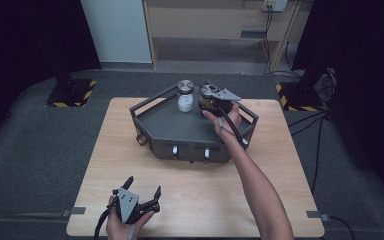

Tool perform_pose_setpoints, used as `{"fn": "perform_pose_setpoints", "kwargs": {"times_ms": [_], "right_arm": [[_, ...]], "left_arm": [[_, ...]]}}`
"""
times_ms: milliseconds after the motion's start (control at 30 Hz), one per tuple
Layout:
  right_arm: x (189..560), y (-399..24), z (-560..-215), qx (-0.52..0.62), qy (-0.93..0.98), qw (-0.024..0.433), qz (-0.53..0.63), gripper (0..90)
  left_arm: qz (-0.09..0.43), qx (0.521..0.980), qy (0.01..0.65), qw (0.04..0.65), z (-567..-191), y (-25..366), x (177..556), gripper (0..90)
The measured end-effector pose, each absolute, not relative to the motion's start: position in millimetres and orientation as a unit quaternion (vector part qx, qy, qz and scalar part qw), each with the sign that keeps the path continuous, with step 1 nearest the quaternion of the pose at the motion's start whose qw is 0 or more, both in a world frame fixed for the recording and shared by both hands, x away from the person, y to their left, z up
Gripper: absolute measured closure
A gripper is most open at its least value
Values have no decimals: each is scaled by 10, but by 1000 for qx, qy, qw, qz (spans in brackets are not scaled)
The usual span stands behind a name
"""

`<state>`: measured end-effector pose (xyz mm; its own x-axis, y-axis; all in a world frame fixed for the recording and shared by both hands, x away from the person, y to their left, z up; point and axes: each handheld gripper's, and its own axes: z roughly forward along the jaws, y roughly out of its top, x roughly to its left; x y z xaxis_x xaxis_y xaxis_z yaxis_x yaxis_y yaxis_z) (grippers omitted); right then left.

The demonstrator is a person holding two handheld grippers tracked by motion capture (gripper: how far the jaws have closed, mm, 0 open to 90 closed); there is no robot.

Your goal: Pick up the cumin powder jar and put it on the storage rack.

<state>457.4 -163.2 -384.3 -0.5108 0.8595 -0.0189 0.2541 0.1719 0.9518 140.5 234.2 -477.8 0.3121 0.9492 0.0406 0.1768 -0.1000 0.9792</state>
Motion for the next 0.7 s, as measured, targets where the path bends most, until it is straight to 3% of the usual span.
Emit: {"fn": "perform_pose_setpoints", "kwargs": {"times_ms": [533,700], "right_arm": [[4560,-1621,-3823,395,708,299,503,307],[4569,-1617,-3806,400,717,290,492,203]], "left_arm": [[385,633,446,502,-4777,2346,1407,38],[385,633,447,502,-4775,2347,1406,38]]}}
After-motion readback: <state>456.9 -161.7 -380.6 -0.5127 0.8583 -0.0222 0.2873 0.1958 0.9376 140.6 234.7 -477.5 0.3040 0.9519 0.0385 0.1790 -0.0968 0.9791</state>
